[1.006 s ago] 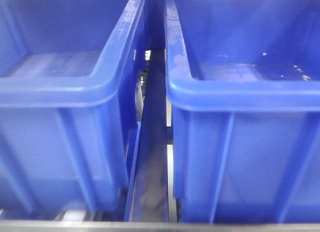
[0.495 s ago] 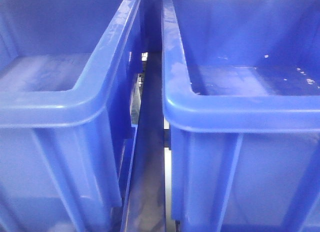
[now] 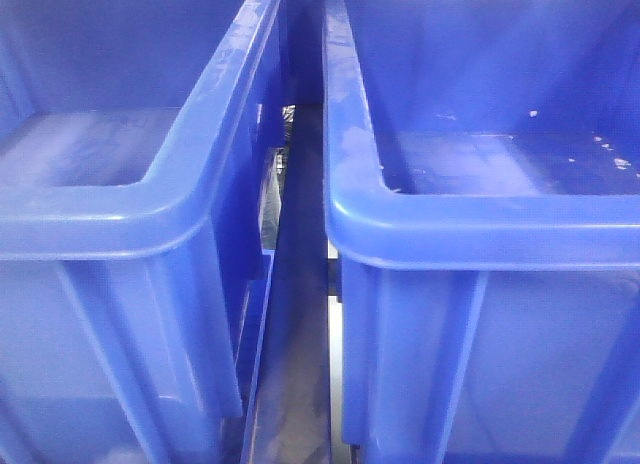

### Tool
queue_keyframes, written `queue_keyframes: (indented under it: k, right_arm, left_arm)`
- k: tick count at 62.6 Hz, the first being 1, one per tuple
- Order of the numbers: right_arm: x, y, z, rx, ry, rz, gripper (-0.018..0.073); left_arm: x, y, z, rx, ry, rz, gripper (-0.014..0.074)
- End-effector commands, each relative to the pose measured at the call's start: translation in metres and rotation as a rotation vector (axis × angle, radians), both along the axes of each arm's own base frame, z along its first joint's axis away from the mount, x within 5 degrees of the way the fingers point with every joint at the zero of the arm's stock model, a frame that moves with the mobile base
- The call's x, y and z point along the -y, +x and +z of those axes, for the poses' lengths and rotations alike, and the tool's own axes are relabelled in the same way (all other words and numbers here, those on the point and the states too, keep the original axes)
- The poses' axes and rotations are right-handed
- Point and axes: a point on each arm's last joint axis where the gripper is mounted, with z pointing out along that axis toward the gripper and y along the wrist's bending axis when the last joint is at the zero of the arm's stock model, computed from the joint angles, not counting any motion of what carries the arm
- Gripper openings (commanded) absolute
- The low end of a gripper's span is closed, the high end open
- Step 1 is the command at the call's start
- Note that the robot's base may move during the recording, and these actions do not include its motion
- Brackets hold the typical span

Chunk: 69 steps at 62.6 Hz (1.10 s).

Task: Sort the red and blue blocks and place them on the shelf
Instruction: 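Lower the red cube and blue cube into two adjacent blue bins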

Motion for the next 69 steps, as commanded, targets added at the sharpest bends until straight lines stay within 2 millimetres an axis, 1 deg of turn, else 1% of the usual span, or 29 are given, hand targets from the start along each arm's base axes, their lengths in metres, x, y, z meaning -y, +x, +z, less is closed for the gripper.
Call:
queue_keyframes:
  k: [1,12,18,25,30,41,47,58,69]
  right_arm:
    - [0.0,-0.001,0.018,0.121,-0.012,-0.004,0.0048]
    - [0.0,-0.001,0.019,0.127,-0.012,-0.004,0.0048]
    - [0.0,0.0,0.019,0.125,0.009,-0.001,0.0048]
    - [0.0,0.001,0.019,0.129,0.059,0.001,0.0048]
    - [0.0,0.005,0.019,0.13,0.072,0.001,0.0048]
    - [0.0,0.022,0.013,0.081,0.073,-0.002,0.0048]
    - [-0.001,0.034,0.01,0.07,0.073,0.006,0.0048]
    - [-0.017,0.061,0.001,0.052,0.07,0.105,0.0048]
    - [-0.028,0.079,-0.012,-0.001,0.066,0.158,0.0049]
  left_arm:
    - [-0.001,-0.001,0.017,0.111,-0.023,0.01,0.0125]
    - [-0.001,-0.001,0.017,0.108,-0.025,0.009,0.0125]
    - [-0.001,0.002,0.016,0.093,-0.073,0.002,0.0125]
    - [0.0,0.01,0.013,0.046,-0.126,-0.005,0.0125]
    - [0.001,0.022,0.008,-0.008,-0.137,-0.003,0.0125]
    - [0.004,0.043,-0.002,-0.104,-0.235,-0.005,0.0125]
    - [0.008,0.053,-0.007,-0.153,-0.244,-0.024,0.0125]
    - [0.022,0.07,-0.015,-0.205,-0.23,-0.094,0.0125]
    - [0.032,0.08,-0.018,-0.202,-0.221,-0.13,0.0125]
